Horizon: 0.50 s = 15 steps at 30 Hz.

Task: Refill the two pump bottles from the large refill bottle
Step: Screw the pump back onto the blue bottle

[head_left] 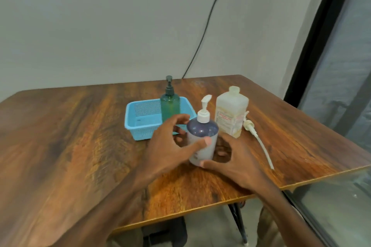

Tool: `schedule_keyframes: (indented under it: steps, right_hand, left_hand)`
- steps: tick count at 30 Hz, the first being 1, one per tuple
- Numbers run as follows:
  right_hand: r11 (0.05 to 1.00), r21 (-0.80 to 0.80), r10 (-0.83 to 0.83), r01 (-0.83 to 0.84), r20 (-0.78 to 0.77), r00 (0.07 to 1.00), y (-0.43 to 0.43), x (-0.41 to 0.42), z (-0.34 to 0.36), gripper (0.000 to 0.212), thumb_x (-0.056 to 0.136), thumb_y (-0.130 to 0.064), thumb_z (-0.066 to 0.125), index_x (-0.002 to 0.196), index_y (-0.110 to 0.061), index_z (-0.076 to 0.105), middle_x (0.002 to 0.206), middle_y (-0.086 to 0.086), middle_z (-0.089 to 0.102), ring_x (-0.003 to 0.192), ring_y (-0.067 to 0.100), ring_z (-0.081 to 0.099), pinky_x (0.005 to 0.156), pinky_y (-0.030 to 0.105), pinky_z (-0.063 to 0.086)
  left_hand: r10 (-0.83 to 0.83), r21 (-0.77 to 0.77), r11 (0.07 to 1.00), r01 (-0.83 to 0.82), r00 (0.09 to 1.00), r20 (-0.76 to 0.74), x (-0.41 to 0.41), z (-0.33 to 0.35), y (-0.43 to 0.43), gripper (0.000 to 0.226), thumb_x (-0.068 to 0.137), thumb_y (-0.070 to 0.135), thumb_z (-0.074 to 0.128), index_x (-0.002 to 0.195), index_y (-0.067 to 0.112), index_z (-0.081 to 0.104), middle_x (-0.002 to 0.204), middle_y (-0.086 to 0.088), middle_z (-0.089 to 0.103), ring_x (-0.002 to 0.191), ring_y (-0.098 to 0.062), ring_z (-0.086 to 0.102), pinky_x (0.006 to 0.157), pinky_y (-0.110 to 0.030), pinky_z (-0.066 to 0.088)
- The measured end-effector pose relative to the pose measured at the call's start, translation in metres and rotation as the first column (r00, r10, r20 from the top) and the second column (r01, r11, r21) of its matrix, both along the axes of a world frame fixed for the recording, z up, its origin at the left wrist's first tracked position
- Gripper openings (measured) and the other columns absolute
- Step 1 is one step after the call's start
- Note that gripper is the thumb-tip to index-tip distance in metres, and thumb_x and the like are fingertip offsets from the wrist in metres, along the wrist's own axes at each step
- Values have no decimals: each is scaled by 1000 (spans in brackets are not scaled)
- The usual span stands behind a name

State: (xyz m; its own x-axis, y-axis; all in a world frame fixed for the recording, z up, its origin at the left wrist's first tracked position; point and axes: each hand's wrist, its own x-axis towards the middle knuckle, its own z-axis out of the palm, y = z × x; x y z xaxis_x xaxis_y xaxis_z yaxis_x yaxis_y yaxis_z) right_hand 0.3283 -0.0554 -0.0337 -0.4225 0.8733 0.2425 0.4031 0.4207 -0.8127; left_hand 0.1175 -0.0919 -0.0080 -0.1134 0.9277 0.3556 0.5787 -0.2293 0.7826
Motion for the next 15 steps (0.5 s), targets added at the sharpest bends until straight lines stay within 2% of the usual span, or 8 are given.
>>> schedule_keyframes:
  steps: [1,4,5,8,12,15]
  right_hand:
    - [1000,12,-13,13,14,1000,-1,0,-2,79,69,-56,87,138,-34,55,131,-21,65,114,-6,62,97,25,56]
    - [997,60,-49,48,16,999,-6,-9,-2,77,67,-58,85,133,-30,61,124,-23,67,107,-11,62,83,6,51]
    - [997,55,-46,46,-5,999,-7,-13,-1,77,64,-60,84,131,-29,62,120,-23,68,105,-10,63,81,7,52]
    - [1000,14,-12,13,-16,1000,-7,-24,-1,72,65,-55,87,129,-31,63,119,-20,71,103,-7,66,84,17,58]
    - [998,-6,69,-69,34,997,-4,-45,0,66,71,-45,89,130,-34,62,122,-21,70,105,-9,65,85,15,56]
    - [991,-27,133,-131,81,988,-3,-53,12,64,72,-39,90,129,-33,63,121,-19,71,106,-5,66,86,18,58]
  left_hand:
    - [-13,-48,999,12,1000,-21,0,-4,-3,88,60,77,81,134,43,49,129,26,58,108,5,61,88,-22,60]
    - [-43,-84,996,39,998,-41,7,-12,-8,92,59,75,83,136,47,41,120,36,49,105,16,53,85,-10,51]
    - [-19,-69,997,18,1000,-19,6,-14,-8,90,60,71,86,135,45,43,119,36,51,106,14,55,84,-10,52]
    - [95,0,995,-95,995,41,-6,-17,-8,87,52,67,92,126,36,58,119,24,66,104,4,65,86,-24,61]
    - [180,71,980,-187,979,92,-27,-19,-21,80,47,60,97,115,37,61,107,22,70,95,7,66,80,-25,62]
    - [229,108,963,-247,961,156,-29,-10,-34,79,46,51,101,113,35,61,107,21,70,95,5,67,77,-25,63]
